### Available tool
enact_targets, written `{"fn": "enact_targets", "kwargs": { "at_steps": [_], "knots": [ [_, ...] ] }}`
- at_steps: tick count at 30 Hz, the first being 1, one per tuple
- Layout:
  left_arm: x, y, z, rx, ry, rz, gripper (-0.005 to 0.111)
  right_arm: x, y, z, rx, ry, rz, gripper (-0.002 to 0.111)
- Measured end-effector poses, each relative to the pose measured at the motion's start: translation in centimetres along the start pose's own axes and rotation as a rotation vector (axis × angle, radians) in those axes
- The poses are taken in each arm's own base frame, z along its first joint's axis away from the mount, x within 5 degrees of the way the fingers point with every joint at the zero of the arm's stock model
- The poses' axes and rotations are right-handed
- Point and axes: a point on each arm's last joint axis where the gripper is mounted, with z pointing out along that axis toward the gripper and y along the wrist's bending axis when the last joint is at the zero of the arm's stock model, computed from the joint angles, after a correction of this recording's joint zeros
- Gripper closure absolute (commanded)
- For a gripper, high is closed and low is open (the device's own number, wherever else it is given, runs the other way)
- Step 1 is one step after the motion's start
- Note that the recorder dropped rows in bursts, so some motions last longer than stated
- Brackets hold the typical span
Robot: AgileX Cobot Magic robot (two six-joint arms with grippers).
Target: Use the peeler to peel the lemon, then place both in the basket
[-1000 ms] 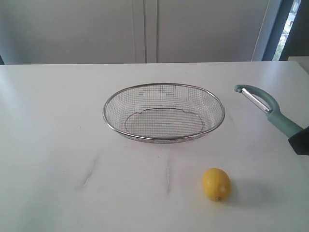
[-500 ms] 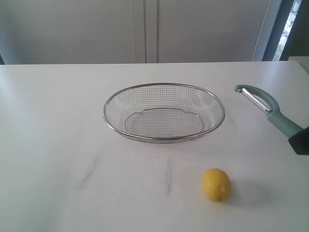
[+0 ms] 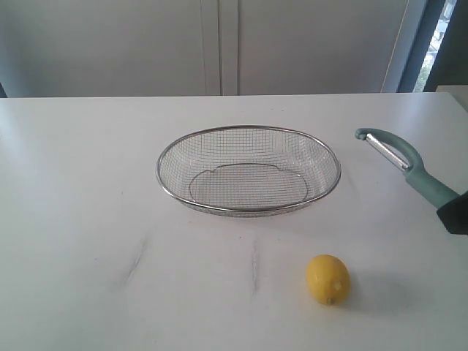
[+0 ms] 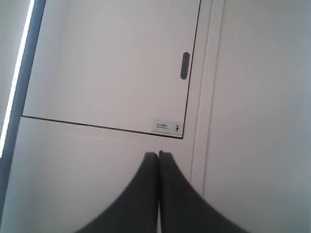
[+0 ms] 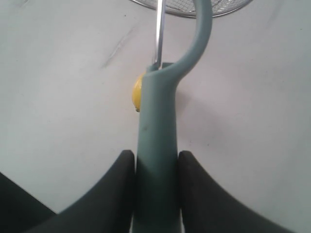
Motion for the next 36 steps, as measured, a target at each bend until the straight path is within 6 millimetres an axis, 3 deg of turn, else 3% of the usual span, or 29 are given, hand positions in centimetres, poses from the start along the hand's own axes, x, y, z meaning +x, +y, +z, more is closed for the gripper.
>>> {"fn": "enact_targets", "kwargs": {
  "at_steps": [3,9,14,23,30,36],
  "knots": [
    [-0.1,-0.1,0.7,0.000,0.075,0.063,0.106,0.0,0.0,0.0,0.000,0.000,0.000,0.108],
    [0.7,0.4,2.7,-0.078,0.456,0.158,0.106,0.0,0.0,0.0,0.000,0.000,0.000,0.108],
    [2.4,1.3,4.4,-0.148,0.676,0.214,0.106,0.0,0.0,0.0,-0.002,-0.001,0.001,0.108],
    [3.2,1.0,7.7,-0.098,1.045,0.413,0.106,0.0,0.0,0.0,-0.003,-0.002,0.001,0.108],
    [5.5,-2.3,9.1,0.204,1.386,0.382,0.107,0.0,0.0,0.0,-0.003,-0.002,0.001,0.108],
    [6.6,-6.5,9.3,0.466,1.402,0.247,0.107,0.0,0.0,0.0,-0.003,-0.002,0.001,0.108]
  ]
}}
